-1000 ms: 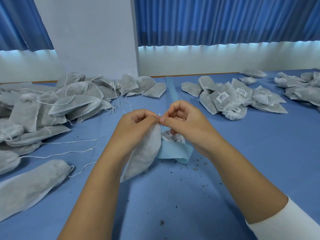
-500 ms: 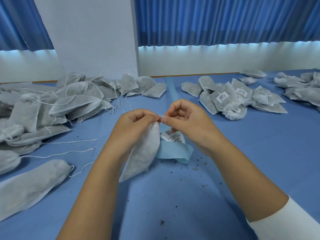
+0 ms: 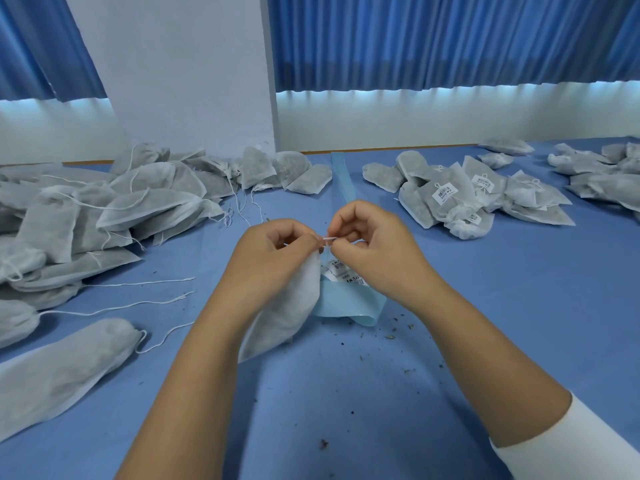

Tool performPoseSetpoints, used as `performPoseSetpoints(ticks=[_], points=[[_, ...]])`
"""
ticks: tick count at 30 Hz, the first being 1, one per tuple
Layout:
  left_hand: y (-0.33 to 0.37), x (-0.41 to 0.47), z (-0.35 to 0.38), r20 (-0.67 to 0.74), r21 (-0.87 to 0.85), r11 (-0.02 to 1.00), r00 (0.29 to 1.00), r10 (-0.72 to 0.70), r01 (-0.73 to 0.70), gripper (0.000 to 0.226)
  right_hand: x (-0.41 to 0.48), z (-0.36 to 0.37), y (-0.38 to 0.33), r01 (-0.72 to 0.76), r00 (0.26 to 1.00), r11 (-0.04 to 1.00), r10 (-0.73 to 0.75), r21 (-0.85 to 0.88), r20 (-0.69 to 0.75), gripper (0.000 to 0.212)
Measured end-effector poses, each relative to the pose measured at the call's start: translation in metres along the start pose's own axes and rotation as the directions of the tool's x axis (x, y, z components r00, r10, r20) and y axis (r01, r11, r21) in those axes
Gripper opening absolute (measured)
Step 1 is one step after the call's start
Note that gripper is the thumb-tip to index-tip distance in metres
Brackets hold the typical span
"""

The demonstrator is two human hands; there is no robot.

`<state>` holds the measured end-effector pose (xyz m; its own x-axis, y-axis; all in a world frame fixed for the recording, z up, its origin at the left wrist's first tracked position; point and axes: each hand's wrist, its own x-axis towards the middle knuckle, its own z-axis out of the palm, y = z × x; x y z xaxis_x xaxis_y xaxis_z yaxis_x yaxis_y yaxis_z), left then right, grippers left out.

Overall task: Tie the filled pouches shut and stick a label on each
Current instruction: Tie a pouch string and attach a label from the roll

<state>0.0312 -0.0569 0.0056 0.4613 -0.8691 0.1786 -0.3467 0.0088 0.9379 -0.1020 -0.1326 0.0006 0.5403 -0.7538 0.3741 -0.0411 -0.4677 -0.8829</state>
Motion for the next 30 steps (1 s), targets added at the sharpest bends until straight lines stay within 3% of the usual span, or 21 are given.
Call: performPoseSetpoints(ticks=[5,11,18,21,26,30], points=[[0.0015,-0.0006,-0.0003,0.016,-0.029,0.999,1.0,-0.022,0.022,0.014,0.0014,-0.0046,-0.0012,-0.099,0.995,0.981,0.093,0.167,0.048,0.021],[0.0026,-0.0022,-0.003,0.054,-0.18,0.981,0.997,-0.056,0.065,0.017,0.0021,-0.0066,-0.0036,-0.243,0.97,0.852,0.207,0.464,0.128,0.025],[0.0042,-0.005,-0.0039,0.136,-0.273,0.959,0.99,-0.035,0.071,0.015,0.002,-0.0046,-0.0027,-0.284,0.959,0.789,0.235,0.544,0.159,0.02],[0.0042,-0.0048,-0.0042,0.143,-0.307,0.949,0.989,-0.028,0.071,0.012,0.0018,-0.005,-0.0021,-0.254,0.967,0.825,0.226,0.504,0.117,0.022],[0.0014,-0.0019,-0.0045,0.062,-0.339,0.935,0.994,-0.085,0.101,0.01,-0.0004,-0.0012,-0.003,-0.161,0.986,0.932,0.163,0.325,0.021,0.008],[0.0011,-0.0015,-0.0058,0.041,-0.385,0.913,0.991,-0.126,0.132,0.009,-0.001,-0.0013,-0.0023,-0.087,0.996,0.957,0.093,0.277,-0.01,0.014]])
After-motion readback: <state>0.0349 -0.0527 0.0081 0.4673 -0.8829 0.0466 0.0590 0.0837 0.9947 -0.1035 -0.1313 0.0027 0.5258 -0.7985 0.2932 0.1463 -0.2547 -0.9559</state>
